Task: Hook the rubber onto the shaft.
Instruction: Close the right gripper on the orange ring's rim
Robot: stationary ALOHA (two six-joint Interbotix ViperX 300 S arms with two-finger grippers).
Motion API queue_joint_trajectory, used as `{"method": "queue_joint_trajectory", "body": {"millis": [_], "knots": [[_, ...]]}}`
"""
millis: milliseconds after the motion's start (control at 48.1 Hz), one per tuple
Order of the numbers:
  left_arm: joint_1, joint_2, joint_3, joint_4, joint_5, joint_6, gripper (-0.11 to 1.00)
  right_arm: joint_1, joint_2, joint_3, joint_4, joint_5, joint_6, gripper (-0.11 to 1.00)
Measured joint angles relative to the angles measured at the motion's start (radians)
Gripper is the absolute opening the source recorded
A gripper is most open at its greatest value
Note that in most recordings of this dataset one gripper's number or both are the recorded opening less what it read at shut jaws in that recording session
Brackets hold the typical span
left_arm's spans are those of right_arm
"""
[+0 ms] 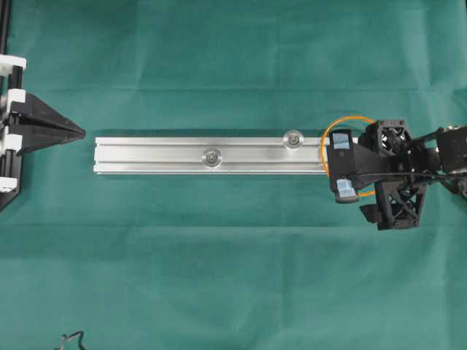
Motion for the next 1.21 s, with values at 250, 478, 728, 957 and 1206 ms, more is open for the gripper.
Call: {"method": "queue_joint_trajectory", "body": {"millis": [250, 478, 728, 957, 1206], "knots": [[0.0, 0.0, 0.0, 0.0, 0.0, 0.0, 0.0, 0.003, 0.02, 0.049, 0.035, -0.071, 0.002, 0.98], [0.002, 0.0, 0.0, -0.002, 0.0, 0.0, 0.0, 0.011, 0.046, 0.057, 0.04, -0.12, 0.0, 0.97], [0.0, 0.0, 0.0, 0.0, 0.0, 0.0, 0.0, 0.015, 0.071, 0.067, 0.04, -0.146, 0.0, 0.97], [0.0, 0.0, 0.0, 0.0, 0.0, 0.0, 0.0, 0.015, 0.072, 0.067, 0.043, -0.15, 0.0, 0.96], [0.0, 0.0, 0.0, 0.0, 0.0, 0.0, 0.0, 0.015, 0.072, 0.069, 0.04, -0.152, 0.0, 0.93]]}}
